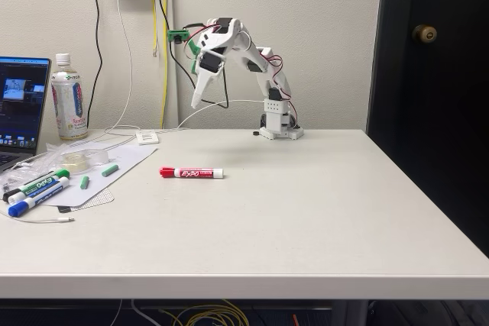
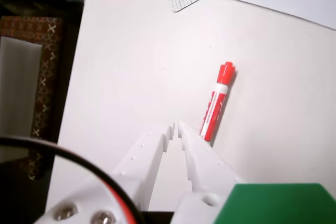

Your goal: Pick up the red marker.

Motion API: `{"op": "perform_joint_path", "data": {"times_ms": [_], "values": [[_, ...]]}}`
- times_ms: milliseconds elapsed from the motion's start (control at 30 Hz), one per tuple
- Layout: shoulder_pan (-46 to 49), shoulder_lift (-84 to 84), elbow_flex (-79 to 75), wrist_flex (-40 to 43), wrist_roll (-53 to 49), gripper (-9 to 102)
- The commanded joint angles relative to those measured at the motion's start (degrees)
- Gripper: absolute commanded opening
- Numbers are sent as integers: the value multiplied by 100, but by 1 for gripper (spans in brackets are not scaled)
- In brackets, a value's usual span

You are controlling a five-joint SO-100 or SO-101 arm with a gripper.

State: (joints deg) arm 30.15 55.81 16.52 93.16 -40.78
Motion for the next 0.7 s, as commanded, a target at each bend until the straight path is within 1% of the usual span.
{"op": "perform_joint_path", "data": {"times_ms": [0,100,300,333,500,667], "values": [[70,-53,-229,-35,-492,0],[149,-246,-229,0,-976,0],[193,-562,-229,-26,-1415,0],[202,-615,-229,-26,-1459,0],[290,-844,-229,-18,-1608,10],[290,-1055,-229,18,-1389,11]]}}
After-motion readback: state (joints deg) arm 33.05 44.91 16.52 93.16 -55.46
